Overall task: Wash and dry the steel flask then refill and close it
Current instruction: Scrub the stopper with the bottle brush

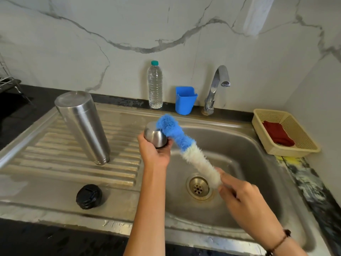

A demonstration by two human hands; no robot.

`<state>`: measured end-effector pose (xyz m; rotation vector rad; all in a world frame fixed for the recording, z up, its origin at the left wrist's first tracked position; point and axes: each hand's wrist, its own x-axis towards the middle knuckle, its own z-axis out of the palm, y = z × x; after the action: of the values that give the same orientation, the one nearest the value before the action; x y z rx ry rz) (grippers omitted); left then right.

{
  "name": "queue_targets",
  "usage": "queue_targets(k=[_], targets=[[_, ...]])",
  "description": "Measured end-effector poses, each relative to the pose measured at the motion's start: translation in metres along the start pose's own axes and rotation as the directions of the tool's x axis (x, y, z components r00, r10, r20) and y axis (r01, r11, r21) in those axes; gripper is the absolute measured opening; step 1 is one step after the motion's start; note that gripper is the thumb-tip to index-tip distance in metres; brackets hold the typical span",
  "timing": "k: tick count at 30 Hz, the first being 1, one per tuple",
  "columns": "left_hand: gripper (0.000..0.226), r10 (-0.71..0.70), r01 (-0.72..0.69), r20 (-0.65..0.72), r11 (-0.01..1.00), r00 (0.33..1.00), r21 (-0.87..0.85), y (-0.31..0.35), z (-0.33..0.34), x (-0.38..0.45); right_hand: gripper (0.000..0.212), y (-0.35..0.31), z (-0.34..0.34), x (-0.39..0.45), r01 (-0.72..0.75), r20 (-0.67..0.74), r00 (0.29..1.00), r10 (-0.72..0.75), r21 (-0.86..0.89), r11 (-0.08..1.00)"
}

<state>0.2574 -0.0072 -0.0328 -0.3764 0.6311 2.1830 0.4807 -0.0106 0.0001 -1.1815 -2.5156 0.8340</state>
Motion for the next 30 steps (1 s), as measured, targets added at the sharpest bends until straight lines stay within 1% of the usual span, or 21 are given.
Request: queue_targets(k=[2,4,6,7,9,12,15,17,19,20,21,22,23,24,25,26,27,29,30], targets=[[0.025,-0.021,0.021,0.003,0.999,1.000,-0.031,-0.002,-0.002,0.000,0.023,-0.002,0.003,0.003,-0.010,0.033,0.999,0.009,0.014,1.000],[0.028,-0.076,0.076,0.021,0.997,0.997,-0.016,-0.009,-0.003,-0.002,0.019,-0.005,0.003,0.013,-0.016,0.025,1.000,0.016,0.013,1.000],[0.030,-0.105,0.105,0.004,0.994,0.994,0.004,-0.010,-0.005,-0.002,0.019,-0.005,0.002,0.020,-0.022,0.012,1.000,0.022,0.013,1.000],[0.031,-0.104,0.104,-0.016,0.995,0.994,0.008,-0.008,-0.006,0.000,0.019,-0.003,0.002,0.020,-0.023,0.006,1.000,0.023,0.013,1.000],[0.037,-0.100,0.099,-0.020,0.995,0.995,-0.021,0.002,-0.011,0.004,0.028,0.001,0.003,0.018,-0.030,-0.006,1.000,0.031,0.033,0.999],[0.051,-0.058,0.058,0.060,0.998,0.997,-0.010,0.015,-0.019,0.006,0.033,0.009,0.011,0.018,-0.054,-0.002,0.999,0.054,0.096,0.994],[0.065,-0.072,0.060,0.124,0.993,0.990,0.100,0.025,-0.027,0.009,0.027,0.010,0.017,0.021,-0.076,0.014,0.997,0.075,0.184,0.980],[0.071,-0.066,0.044,0.082,0.967,0.994,0.252,0.031,-0.030,0.012,0.034,0.010,0.019,0.024,-0.075,0.013,0.997,0.074,0.206,0.976],[0.062,0.022,-0.026,0.016,0.940,1.000,0.341,0.035,-0.031,0.017,0.037,0.011,0.020,0.028,-0.084,0.017,0.996,0.082,0.228,0.970],[0.054,0.089,-0.085,0.007,0.922,0.996,0.377,0.036,-0.031,0.021,0.036,0.012,0.021,0.031,-0.091,0.023,0.996,0.088,0.240,0.967],[0.050,0.167,-0.155,0.012,0.882,0.986,0.446,0.038,-0.030,0.024,0.037,0.011,0.022,0.033,-0.094,0.032,0.996,0.089,0.249,0.964],[0.051,0.248,-0.224,0.032,0.801,0.968,0.555,0.039,-0.029,0.028,0.040,0.011,0.023,0.035,-0.094,0.042,0.995,0.086,0.256,0.962],[0.054,0.324,-0.277,0.061,0.679,0.944,0.679,0.040,-0.030,0.035,0.043,0.011,0.024,0.037,-0.090,0.053,0.995,0.079,0.261,0.961],[0.056,0.395,-0.309,0.100,0.513,0.913,0.801,0.041,-0.031,0.044,0.046,0.010,0.026,0.040,-0.086,0.059,0.996,0.073,0.259,0.962],[0.057,0.456,-0.318,0.150,0.316,0.877,0.894,0.043,-0.033,0.051,0.049,0.009,0.027,0.042,-0.081,0.059,0.996,0.068,0.251,0.965],[0.058,0.506,-0.305,0.204,0.126,0.838,0.944,0.045,-0.034,0.059,0.050,0.008,0.028,0.046,-0.075,0.064,0.996,0.061,0.234,0.969],[0.059,0.529,-0.287,0.261,-0.033,0.807,0.957,0.048,-0.036,0.066,0.051,0.007,0.029,0.048,-0.069,0.067,0.996,0.056,0.214,0.974],[0.063,0.514,-0.230,0.347,-0.279,0.784,0.932,0.052,-0.039,0.076,0.050,0.002,0.032,0.052,-0.064,0.061,0.997,0.053,0.195,0.979],[0.063,0.500,-0.200,0.377,-0.371,0.780,0.907,0.055,-0.040,0.080,0.049,-0.001,0.032,0.055,-0.062,0.064,0.997,0.051,0.191,0.980]])
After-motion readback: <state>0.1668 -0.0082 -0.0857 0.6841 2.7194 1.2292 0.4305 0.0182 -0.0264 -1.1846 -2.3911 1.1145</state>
